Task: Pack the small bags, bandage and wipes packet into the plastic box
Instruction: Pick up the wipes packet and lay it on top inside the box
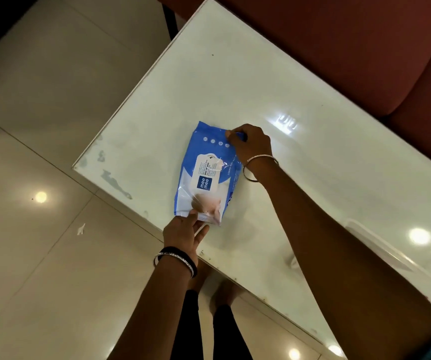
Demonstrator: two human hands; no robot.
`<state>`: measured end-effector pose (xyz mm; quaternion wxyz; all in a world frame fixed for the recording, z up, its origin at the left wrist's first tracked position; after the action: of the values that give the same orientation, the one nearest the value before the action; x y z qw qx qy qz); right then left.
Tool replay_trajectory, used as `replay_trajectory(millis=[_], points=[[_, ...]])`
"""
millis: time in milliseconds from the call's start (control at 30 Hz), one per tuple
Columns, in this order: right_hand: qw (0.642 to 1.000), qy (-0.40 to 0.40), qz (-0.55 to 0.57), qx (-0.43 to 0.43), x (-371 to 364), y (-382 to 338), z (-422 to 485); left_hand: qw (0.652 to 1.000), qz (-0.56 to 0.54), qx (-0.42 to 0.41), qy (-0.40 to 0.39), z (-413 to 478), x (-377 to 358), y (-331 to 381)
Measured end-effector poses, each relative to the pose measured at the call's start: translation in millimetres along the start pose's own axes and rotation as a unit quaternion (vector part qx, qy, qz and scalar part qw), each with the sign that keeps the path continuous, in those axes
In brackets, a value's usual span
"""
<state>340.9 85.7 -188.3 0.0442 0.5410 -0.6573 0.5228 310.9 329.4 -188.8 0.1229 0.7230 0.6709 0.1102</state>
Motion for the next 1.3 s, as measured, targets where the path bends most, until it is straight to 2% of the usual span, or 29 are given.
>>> replay_trajectory(millis=[167,267,367,500,600,700,800,900,1033,1167,1300], points=[[0.994,-0.02,0.078,-0.072,7,26,-20,0.998,-0.003,-0.056,0.004,2,12,10],[0.975,-0.011,0.179,-0.131,13,53,-53,0.997,-0.001,-0.072,0.014,3,23,14],[0.921,-0.001,0.334,-0.202,20,78,-94,0.994,0.023,-0.108,0.015,2,30,23],[0.848,0.019,0.463,-0.258,27,100,-141,0.967,0.136,-0.215,0.007,-8,27,38],[0.792,0.033,0.552,-0.26,36,101,-165,0.944,0.16,-0.288,-0.021,-19,15,49],[0.734,0.026,0.632,-0.249,46,96,-184,0.931,0.154,-0.323,-0.07,-30,-1,58],[0.707,0.032,0.663,-0.246,60,92,-194,0.924,0.152,-0.331,-0.112,-39,-15,64],[0.722,0.036,0.654,-0.222,82,92,-197,0.908,0.174,-0.344,-0.162,-50,-30,68],[0.777,0.05,0.599,-0.187,111,94,-198,0.886,0.201,-0.354,-0.22,-65,-54,69],[0.835,0.09,0.52,-0.158,132,106,-207,0.866,0.254,-0.359,-0.238,-82,-82,57],[0.835,0.204,0.476,-0.183,148,139,-230,0.831,0.336,-0.365,-0.253,-92,-108,32]])
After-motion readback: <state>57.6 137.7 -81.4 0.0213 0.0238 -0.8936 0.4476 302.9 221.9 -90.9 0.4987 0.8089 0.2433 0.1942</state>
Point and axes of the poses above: each hand's wrist, its own z-axis towards the middle knuckle, its own x-axis out of the back of the hand, y = z × x, the point moved 5 cm from there along z, towards the middle knuckle, and after that the axes turned 2 degrees about y, right-handed, at the moved point
